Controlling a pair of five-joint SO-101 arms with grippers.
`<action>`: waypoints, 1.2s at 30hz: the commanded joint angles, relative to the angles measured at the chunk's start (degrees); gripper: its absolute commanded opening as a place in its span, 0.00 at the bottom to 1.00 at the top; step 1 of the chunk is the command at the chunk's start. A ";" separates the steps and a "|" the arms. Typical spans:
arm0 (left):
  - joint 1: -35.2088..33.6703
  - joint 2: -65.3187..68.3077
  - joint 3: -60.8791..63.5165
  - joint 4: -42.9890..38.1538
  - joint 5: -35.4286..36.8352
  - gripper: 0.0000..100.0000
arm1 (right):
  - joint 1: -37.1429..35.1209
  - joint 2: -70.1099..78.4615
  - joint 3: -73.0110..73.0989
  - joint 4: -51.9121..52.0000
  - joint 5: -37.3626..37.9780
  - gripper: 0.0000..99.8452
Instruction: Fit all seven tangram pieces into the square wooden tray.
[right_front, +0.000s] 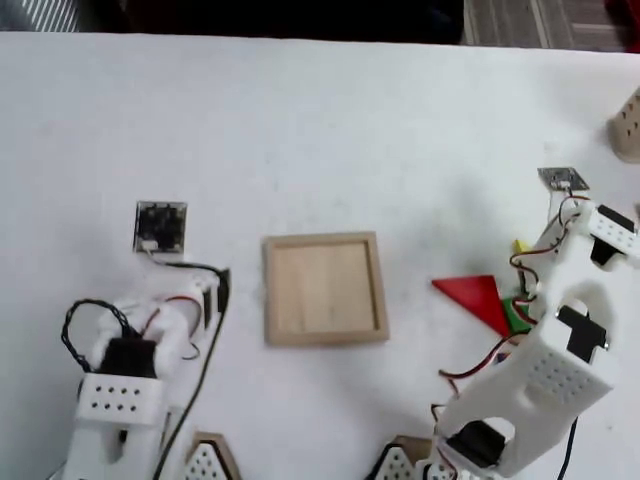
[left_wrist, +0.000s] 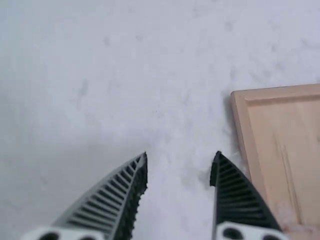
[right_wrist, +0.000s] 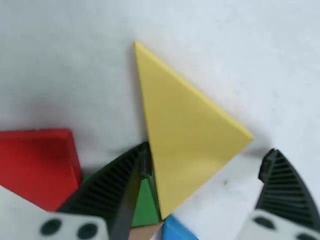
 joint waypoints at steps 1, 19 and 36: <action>-0.31 0.13 -0.35 -1.49 -0.53 0.21 | -1.45 -1.45 -0.44 -2.59 -1.32 0.33; -0.31 0.13 1.14 -4.75 -0.62 0.21 | -4.00 -2.86 -2.73 -3.38 1.14 0.23; -0.40 0.13 2.11 -7.12 -3.78 0.21 | -5.85 -2.95 -8.88 1.71 1.58 0.34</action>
